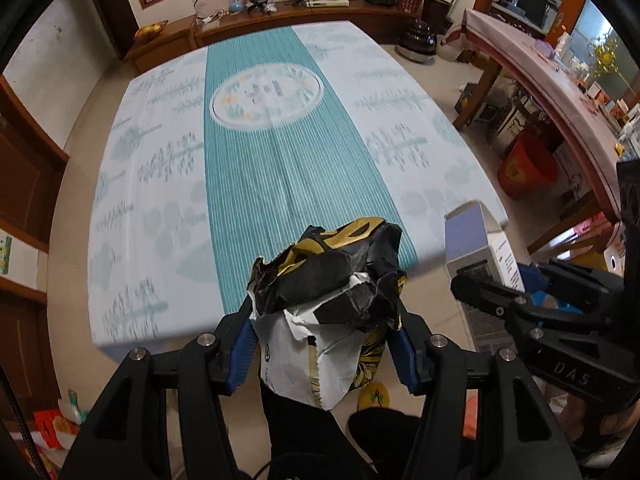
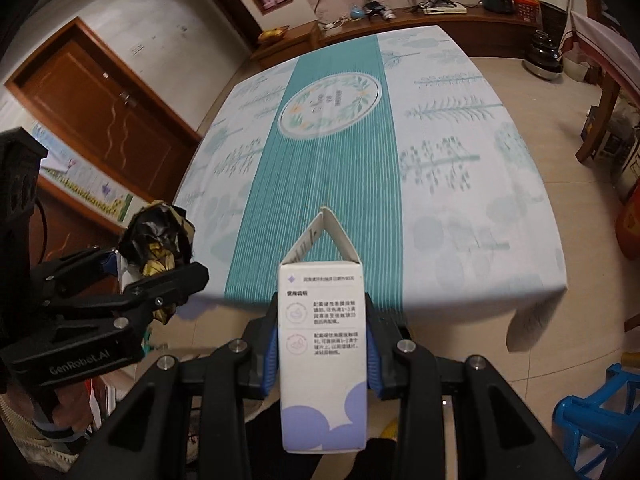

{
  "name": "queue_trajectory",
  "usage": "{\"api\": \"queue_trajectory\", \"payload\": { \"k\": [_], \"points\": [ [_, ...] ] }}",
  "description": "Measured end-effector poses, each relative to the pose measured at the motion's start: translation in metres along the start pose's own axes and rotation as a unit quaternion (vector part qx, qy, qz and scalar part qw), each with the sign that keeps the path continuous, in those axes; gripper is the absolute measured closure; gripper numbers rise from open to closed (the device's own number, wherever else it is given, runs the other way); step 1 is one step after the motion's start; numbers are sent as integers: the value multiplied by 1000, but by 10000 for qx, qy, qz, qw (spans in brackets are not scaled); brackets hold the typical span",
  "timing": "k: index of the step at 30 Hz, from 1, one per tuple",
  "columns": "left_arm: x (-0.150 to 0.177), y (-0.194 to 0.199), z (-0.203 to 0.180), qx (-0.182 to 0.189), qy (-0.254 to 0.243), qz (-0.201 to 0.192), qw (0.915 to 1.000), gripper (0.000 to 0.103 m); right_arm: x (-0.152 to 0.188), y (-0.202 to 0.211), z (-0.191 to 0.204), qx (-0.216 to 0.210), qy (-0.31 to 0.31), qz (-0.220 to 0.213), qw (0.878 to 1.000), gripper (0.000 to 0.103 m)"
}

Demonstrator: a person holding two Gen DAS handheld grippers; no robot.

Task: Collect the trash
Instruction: 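Carry the wrapper and white carton down over the bin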

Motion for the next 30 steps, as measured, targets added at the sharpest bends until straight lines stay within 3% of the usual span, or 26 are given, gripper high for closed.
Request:
{"api": "queue_trajectory", "payload": {
  "k": [8, 15, 22, 30],
  "points": [
    [43, 7, -18, -168, -180, 185, 9995, 47, 43, 15, -6, -197, -68, 110, 9997, 68],
    [72, -11, -13, -134, -268, 446, 9986, 47, 70, -1, -3, -227, -300, 310, 9988, 68],
    [120, -87, 4, 181, 6, 984, 9950, 47, 109, -60, -14, -146, -742, 695, 9947, 68],
    [161, -189, 25, 237, 411, 1200, 9916, 47, 162, -164, -45, -104, -1347, 1203, 9835, 68]
  ]
}}
Point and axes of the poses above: each gripper's, at about its wrist camera, not at the fingertips, and y roughly against the way its jaws point, z to its left, x to its underside, the point moved 1 cm from there along -y, roughly the way its jaws point, and after that the axes turned 1 degree about z, right-handed, at the moved point
